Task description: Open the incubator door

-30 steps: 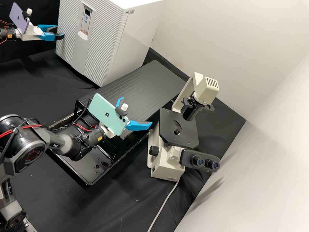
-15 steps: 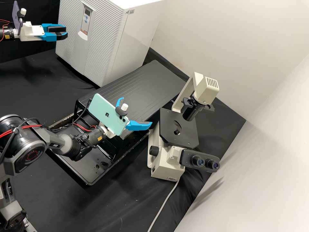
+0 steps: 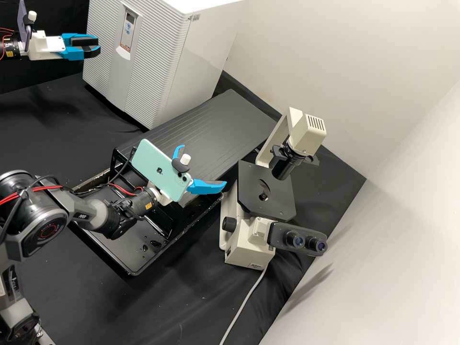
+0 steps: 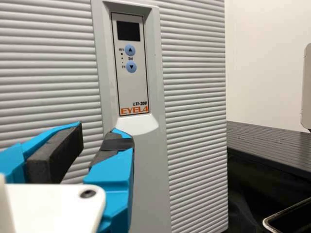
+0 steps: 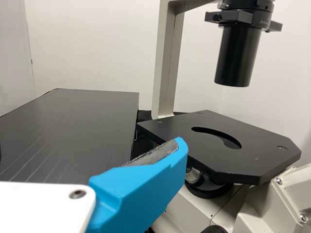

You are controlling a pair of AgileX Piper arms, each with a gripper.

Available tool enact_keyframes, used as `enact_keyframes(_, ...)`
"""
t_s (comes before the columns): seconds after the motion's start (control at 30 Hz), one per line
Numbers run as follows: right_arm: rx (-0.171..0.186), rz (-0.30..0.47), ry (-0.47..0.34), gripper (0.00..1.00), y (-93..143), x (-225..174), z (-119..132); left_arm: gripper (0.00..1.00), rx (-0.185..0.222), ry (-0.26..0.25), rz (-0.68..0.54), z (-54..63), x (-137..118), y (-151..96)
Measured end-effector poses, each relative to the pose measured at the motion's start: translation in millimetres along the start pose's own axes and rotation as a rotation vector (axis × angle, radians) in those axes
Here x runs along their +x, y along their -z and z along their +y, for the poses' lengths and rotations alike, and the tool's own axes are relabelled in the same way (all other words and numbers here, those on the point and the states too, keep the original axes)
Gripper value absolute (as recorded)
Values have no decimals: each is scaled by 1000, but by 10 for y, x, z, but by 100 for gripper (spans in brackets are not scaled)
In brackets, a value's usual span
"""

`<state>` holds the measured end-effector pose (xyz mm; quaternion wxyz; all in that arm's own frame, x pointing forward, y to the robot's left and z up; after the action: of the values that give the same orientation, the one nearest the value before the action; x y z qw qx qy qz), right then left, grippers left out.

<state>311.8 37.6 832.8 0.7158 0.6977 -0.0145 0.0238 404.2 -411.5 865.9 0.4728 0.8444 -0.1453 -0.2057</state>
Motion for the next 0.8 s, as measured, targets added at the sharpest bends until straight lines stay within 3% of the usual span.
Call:
enact_keyframes(0.03, 0, 0, 0, 100, 0, 0, 0, 100, 7, -1, 1, -3, 2, -4)
enact_keyframes(0.2, 0, 0, 0, 100, 0, 0, 0, 100, 25, 9, 76, -46, -30, -80)
enact_keyframes(0.43, 0, 0, 0, 100, 0, 0, 0, 100, -23, -2, 138, -47, -186, -217)
enact_keyframes(0.8, 0, 0, 0, 100, 0, 0, 0, 100, -62, -5, 242, -52, -458, -133)
